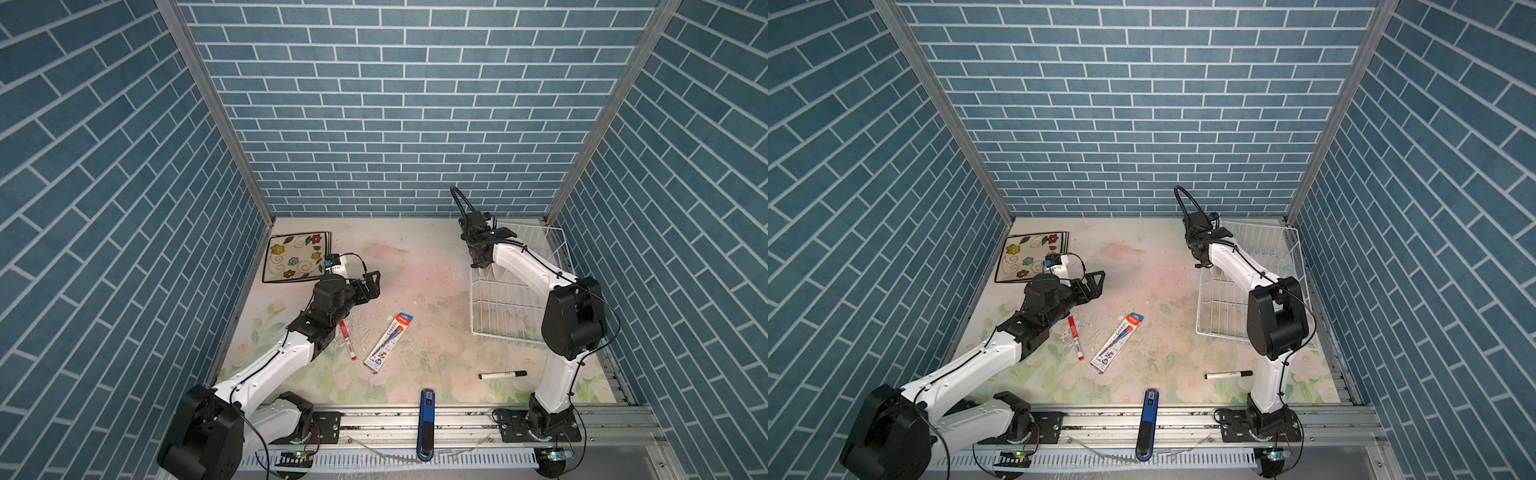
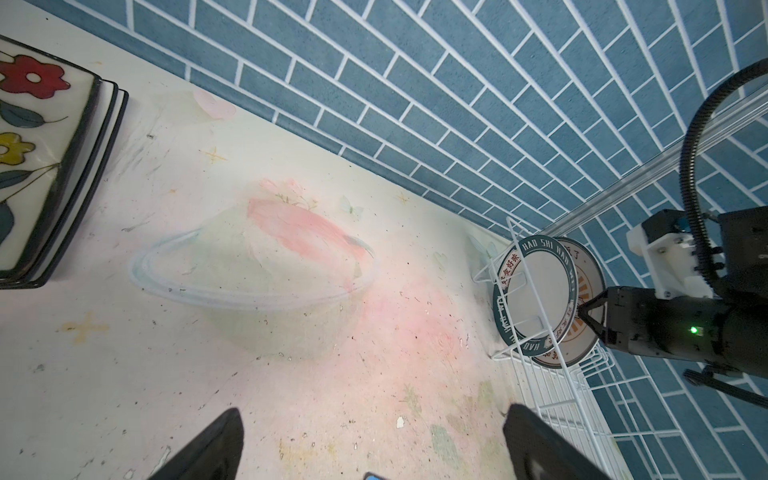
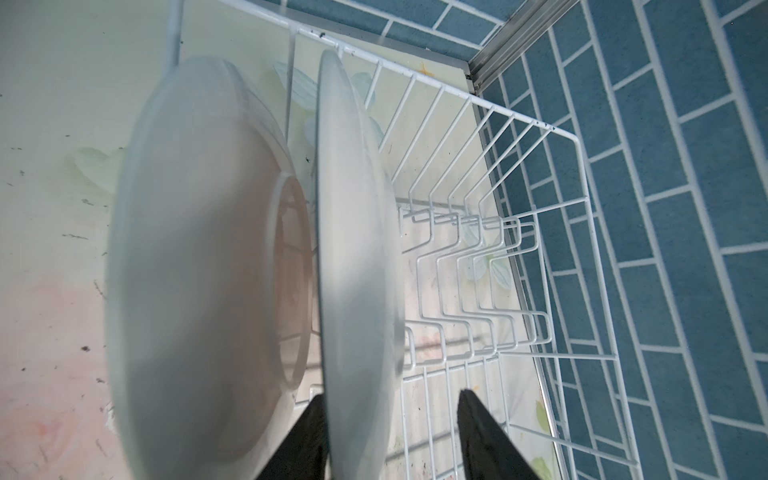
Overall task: Unload the plates from the dish rack
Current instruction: 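Lower the right gripper onto the rim of the sunburst plate in the rack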
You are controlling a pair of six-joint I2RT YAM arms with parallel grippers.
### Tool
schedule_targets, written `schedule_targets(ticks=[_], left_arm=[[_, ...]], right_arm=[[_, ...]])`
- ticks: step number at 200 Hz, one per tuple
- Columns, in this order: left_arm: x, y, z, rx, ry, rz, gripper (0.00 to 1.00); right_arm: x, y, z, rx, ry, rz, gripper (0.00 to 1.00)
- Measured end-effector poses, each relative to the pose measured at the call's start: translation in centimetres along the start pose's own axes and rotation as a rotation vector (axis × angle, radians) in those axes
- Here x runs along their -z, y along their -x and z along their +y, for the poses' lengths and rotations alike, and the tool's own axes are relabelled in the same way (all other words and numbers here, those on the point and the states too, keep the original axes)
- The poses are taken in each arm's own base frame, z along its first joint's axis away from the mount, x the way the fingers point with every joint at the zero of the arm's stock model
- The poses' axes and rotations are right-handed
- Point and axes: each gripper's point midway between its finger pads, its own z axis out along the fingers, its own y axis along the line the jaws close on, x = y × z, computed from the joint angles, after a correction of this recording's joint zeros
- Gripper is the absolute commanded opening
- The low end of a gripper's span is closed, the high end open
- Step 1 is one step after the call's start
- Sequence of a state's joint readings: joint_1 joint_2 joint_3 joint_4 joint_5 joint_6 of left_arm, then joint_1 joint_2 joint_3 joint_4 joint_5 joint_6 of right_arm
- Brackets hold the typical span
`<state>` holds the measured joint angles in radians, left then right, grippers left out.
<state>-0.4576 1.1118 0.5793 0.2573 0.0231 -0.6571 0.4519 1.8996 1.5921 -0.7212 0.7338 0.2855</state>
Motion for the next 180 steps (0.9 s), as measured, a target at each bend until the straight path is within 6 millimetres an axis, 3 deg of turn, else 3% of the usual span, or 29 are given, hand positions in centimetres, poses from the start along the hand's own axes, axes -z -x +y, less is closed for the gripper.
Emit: schedule_targets(ticks=[52, 180], left_arm=[[0.0, 0.0, 0.0, -0.001, 0.002, 0.003, 1.0], [0.0, -0.1, 0.2, -0.003, 0.012, 0.009, 1.0]], right_arm=[[-1.4, -0.1, 0.5, 0.056, -0.051, 0.011, 0.48], [-2.2, 0.8, 0.4, 0.11, -0.111, -0.019, 0.38]])
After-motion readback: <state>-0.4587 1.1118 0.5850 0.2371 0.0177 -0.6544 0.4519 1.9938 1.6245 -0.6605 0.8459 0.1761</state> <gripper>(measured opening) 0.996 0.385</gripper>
